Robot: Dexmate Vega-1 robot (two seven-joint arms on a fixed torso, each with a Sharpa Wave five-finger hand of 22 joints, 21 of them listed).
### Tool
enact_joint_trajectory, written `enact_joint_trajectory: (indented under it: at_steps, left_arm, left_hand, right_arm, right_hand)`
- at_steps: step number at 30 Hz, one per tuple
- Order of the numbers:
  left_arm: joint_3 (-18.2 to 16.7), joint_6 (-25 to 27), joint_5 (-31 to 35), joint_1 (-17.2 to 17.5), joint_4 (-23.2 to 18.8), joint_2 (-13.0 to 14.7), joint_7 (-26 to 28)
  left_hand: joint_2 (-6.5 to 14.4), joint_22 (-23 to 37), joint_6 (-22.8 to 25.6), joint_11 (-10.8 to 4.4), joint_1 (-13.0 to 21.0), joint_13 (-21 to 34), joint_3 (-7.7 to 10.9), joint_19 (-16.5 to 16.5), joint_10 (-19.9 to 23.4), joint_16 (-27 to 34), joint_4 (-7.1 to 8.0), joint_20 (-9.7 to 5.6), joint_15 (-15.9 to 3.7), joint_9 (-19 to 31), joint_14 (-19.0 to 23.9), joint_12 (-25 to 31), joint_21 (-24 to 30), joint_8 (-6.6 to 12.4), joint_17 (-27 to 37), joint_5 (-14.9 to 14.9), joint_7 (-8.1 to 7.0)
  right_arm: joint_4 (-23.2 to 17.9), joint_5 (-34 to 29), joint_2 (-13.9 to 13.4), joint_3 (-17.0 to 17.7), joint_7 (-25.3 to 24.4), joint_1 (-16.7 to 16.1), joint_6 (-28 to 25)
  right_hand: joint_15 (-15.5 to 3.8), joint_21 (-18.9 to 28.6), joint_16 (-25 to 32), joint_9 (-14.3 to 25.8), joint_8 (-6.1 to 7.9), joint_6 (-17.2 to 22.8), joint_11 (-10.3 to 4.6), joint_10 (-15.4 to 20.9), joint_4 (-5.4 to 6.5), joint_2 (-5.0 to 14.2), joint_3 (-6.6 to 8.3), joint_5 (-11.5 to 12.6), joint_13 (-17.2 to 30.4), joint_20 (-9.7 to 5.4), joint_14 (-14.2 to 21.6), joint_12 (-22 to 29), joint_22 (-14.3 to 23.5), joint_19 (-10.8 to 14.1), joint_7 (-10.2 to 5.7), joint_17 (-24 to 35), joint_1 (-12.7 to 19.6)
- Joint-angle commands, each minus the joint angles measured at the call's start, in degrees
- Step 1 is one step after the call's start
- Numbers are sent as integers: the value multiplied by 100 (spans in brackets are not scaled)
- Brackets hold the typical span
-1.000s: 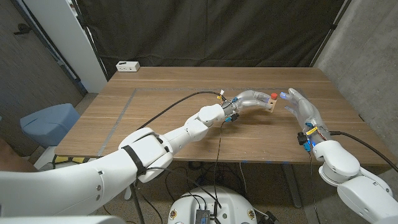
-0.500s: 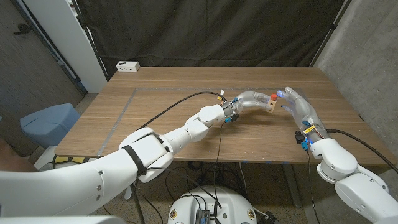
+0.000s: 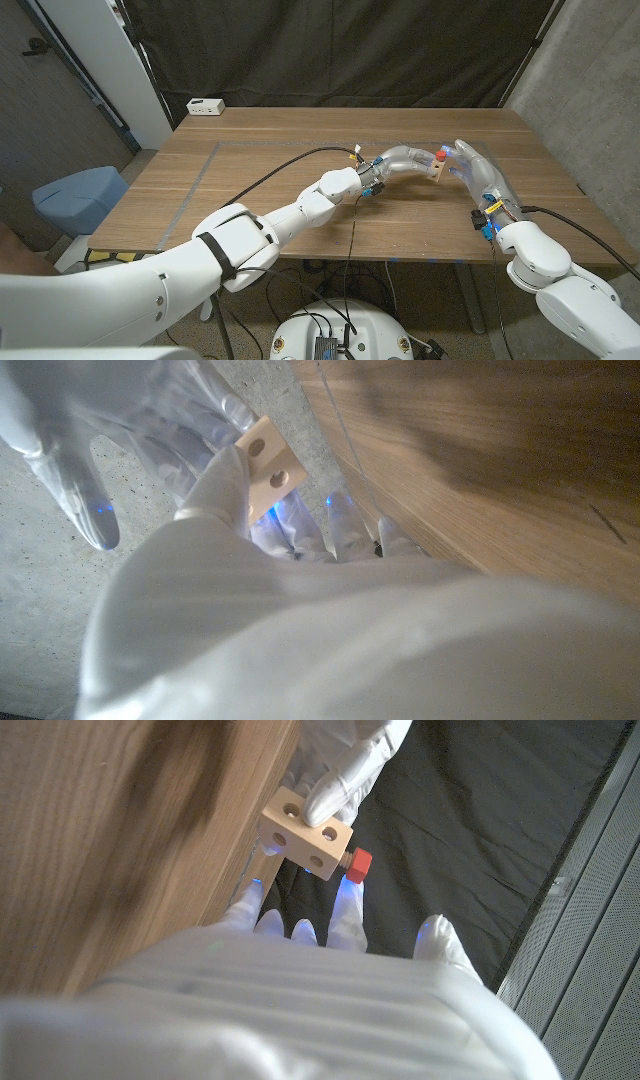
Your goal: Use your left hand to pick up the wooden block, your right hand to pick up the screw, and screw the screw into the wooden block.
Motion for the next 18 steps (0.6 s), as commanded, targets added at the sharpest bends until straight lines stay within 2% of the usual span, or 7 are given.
enact_joint_trajectory:
  at_steps: [1, 18]
  left_arm:
    - [-17, -11, -21, 10, -35, 25, -22]
    - [-36, -24, -46, -5, 37, 13, -44]
  left_hand:
    - [395, 23, 419, -8, -339, 9, 340, 16, 50, -17, 317, 10, -365, 28, 31, 120, 32, 150, 18, 38, 73]
    - [395, 23, 414, -8, -330, 7, 342, 22, 53, -12, 309, 6, -359, 29, 39, 122, 33, 147, 20, 37, 82]
  right_arm:
    - [-33, 9, -32, -41, -75, -6, -4]
    - [-38, 8, -20, -83, -175, 24, -41]
  right_hand:
    - [-14, 9, 34, 9, 55, 115, -72, 32, 18, 9, 14, -12, 13, 20, -52, 50, 7, -16, 34, 28, -60]
    - [-41, 41, 80, 14, 99, 366, -230, 213, 9, 27, 31, -8, 12, -11, 28, 109, 6, 53, 115, 18, -52]
